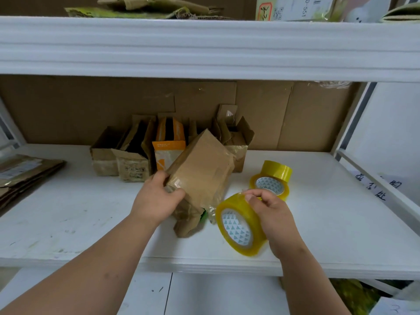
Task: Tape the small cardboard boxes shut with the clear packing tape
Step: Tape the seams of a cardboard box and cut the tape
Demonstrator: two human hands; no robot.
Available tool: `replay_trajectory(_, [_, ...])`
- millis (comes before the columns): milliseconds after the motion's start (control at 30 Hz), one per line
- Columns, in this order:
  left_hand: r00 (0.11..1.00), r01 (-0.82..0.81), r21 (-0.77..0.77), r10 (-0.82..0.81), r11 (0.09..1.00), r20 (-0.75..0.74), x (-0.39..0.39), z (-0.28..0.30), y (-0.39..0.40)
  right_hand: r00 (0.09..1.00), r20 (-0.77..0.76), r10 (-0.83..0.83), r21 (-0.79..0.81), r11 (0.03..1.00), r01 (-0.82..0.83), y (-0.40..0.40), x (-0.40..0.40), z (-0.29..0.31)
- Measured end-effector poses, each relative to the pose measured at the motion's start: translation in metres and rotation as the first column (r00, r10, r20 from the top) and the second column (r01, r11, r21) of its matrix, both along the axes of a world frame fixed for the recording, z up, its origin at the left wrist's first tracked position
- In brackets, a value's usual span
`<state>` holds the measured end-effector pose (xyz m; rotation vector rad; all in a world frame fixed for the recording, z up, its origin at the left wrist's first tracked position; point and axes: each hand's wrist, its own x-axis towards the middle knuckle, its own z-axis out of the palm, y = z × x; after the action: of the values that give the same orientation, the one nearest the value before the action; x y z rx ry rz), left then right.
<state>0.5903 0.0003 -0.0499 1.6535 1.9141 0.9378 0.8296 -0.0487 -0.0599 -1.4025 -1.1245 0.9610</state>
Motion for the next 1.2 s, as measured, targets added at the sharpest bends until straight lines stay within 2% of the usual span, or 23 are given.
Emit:
replay_trajectory(300, [0.999,-0.007,-0.084,0.011,0.996,0.047,-0.003,0.000,0.003,0.995,-0.057,-0.080,-0.036,0.996,0.078,0.002,0.007,-0.003])
replay_trajectory(433, [0.992,-0.097,-0.077,0.103,0.992,0.070,-0.013,-0.001,0.002,0.973,-0.063,-0.224,-0.022,0.975,0.223,0.004,0.028,-0.007])
replay_trajectory(500, [0.997,-0.062,-0.088,0.064,0.994,0.029,-0.009,-0.001,0.003,0.968,-0.024,-0.249,-0.010,0.969,0.248,0.004,0.035,-0.008])
replay_trajectory(600, [1.000,0.000,-0.071,-0.001,0.997,-0.021,0.006,0.000,0.006,0.971,-0.067,-0.230,0.004,0.973,0.231,0.007,0.031,-0.005])
replay_trajectory(633, [0.999,0.003,-0.060,-0.005,0.998,-0.036,0.009,-0.001,0.006,0.973,-0.035,-0.227,0.025,0.973,0.228,0.007,0.029,-0.004])
replay_trajectory(700, [0.999,-0.015,-0.049,0.013,0.999,-0.030,0.009,-0.003,0.008,0.954,0.213,-0.209,0.078,0.977,0.197,0.009,0.027,-0.007])
replay_trajectory(733, [1.000,-0.023,-0.045,0.023,0.999,-0.005,0.008,-0.005,0.009,0.894,0.412,-0.176,0.076,0.984,0.159,0.011,0.027,-0.009])
replay_trajectory(800, [0.999,-0.017,-0.018,0.017,1.000,0.036,0.009,-0.008,0.009,0.652,0.754,-0.078,0.034,0.996,0.080,0.011,0.024,-0.017])
replay_trajectory(867, [0.998,0.012,0.005,-0.012,1.000,0.058,0.011,-0.012,0.008,0.463,0.886,0.023,-0.034,0.999,0.014,0.014,0.018,-0.027])
replay_trajectory(933, [0.989,0.009,-0.004,-0.009,1.000,0.148,0.014,-0.015,0.007,0.405,0.898,0.174,-0.170,0.984,-0.045,0.014,0.011,-0.035])
replay_trajectory(967, [0.978,0.001,-0.005,0.000,1.000,0.207,0.014,-0.016,0.007,0.418,0.879,0.231,-0.224,0.972,-0.065,0.014,0.008,-0.038])
replay_trajectory(1033, [0.954,-0.032,0.012,0.027,0.999,0.298,0.013,-0.015,0.007,0.470,0.858,0.208,-0.211,0.976,-0.046,0.017,0.003,-0.043])
replay_trajectory(1133, [0.895,-0.104,0.030,0.081,0.994,0.440,0.007,-0.010,0.006,0.627,0.769,-0.124,0.105,0.992,0.068,0.021,-0.007,-0.044])
replay_trajectory(1167, [0.871,-0.114,0.027,0.087,0.993,0.483,0.005,-0.009,0.006,0.665,0.724,-0.182,0.181,0.981,0.070,0.022,-0.011,-0.043])
replay_trajectory(1200, [0.850,-0.116,0.019,0.089,0.993,0.520,0.002,-0.008,0.006,0.683,0.716,-0.144,0.176,0.984,0.024,0.023,-0.017,-0.041])
